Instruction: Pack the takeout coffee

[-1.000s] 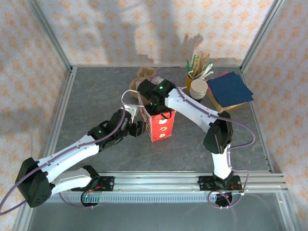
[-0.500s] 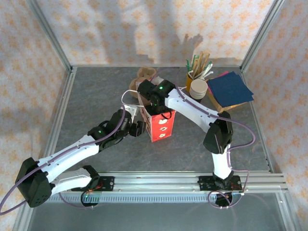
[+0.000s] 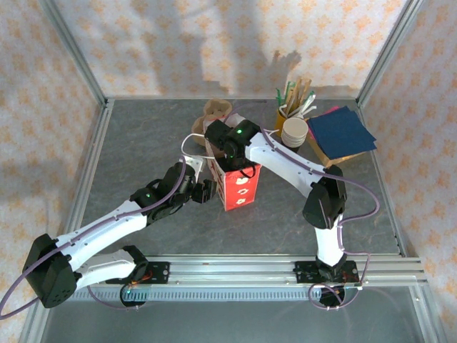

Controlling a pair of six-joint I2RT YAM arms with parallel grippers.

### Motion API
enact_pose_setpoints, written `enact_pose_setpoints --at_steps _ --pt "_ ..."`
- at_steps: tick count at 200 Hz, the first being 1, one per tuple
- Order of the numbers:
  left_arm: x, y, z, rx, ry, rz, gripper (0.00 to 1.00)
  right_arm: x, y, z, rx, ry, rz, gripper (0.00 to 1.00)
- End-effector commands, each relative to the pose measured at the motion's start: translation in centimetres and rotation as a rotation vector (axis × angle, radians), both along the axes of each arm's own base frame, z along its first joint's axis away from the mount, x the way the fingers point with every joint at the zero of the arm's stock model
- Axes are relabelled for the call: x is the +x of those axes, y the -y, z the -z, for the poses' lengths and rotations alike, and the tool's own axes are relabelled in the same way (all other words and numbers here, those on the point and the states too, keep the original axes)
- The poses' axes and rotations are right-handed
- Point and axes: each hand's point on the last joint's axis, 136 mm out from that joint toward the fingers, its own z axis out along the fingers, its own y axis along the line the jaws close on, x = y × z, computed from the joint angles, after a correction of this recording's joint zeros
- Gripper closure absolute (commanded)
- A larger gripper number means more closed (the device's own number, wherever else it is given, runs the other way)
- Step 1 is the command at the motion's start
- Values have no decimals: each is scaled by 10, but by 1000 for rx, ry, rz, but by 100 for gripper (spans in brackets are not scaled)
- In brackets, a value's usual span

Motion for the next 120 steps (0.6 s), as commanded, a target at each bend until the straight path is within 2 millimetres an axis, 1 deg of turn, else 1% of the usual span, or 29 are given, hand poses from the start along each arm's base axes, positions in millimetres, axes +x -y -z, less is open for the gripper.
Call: enact_pose_setpoints --at_steps 1,28,86,120 --pt "2 -3 0 26 9 -9 32 -3 5 -10 -4 21 -6 60" --pt "2 -2 -1 24 9 -9 32 -1 5 -6 -10 12 -7 61" --pt "2 -3 0 25 10 -10 32 3 8 -4 -17 13 0 61" --pt "2 -4 -1 31 12 -16 32 5 9 1 -27 7 0 61"
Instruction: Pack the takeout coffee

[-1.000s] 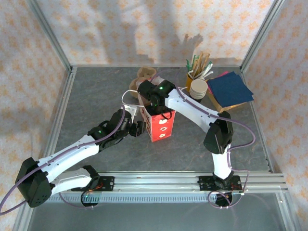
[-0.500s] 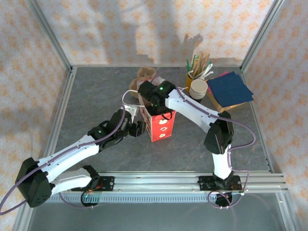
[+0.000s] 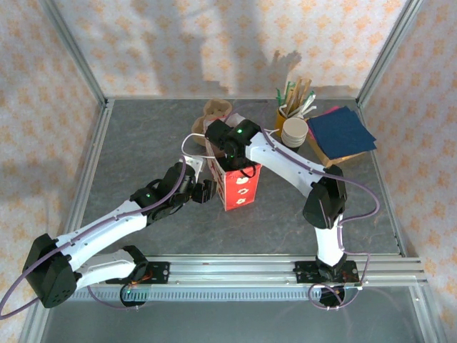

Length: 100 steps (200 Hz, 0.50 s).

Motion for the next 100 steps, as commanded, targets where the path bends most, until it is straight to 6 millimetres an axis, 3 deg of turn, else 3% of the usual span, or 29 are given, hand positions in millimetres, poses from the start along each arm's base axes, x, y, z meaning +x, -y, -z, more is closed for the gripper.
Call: enact_pose_setpoints --at_steps 1,100 --pt "2 -4 -1 31 13 -16 32 3 7 1 -28 6 -5 61" --pt "3 -3 0 30 12 -11 32 1 4 14 -30 -28 -19 61"
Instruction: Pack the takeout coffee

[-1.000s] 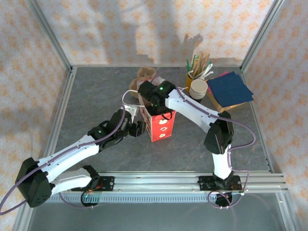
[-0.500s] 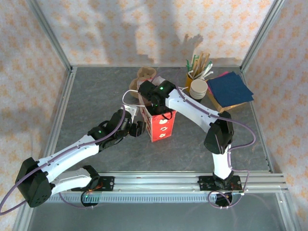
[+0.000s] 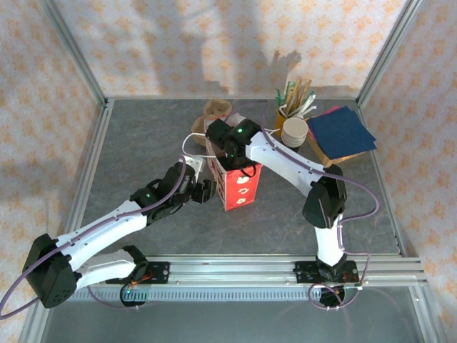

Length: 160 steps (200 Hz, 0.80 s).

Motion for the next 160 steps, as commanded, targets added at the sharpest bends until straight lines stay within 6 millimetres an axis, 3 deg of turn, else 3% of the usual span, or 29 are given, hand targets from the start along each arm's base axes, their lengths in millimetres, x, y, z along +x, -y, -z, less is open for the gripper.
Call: enact_pose_setpoints --at_steps 1,160 --pt "2 -2 0 27 10 -6 32 -1 3 12 -27 -25 -10 61" --pt "4 0 0 31 8 0 32 -2 5 21 -40 -46 -16 62"
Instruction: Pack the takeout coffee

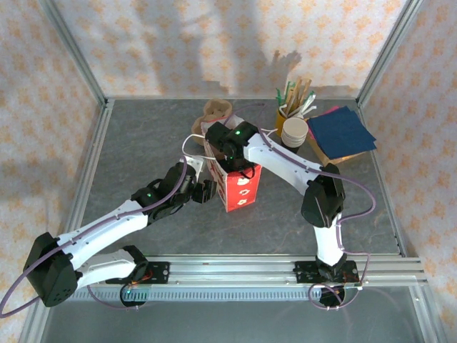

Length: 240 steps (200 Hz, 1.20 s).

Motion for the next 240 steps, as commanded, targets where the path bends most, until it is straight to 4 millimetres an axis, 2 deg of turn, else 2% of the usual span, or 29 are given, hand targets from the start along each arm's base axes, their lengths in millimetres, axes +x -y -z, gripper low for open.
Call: enact_pose_setpoints --at_steps 1,240 --pt "4 0 -4 23 17 0 32 0 6 7 -28 -19 -4 62" --pt "3 -1 -1 25 9 -3 32 1 6 12 -15 -15 2 62"
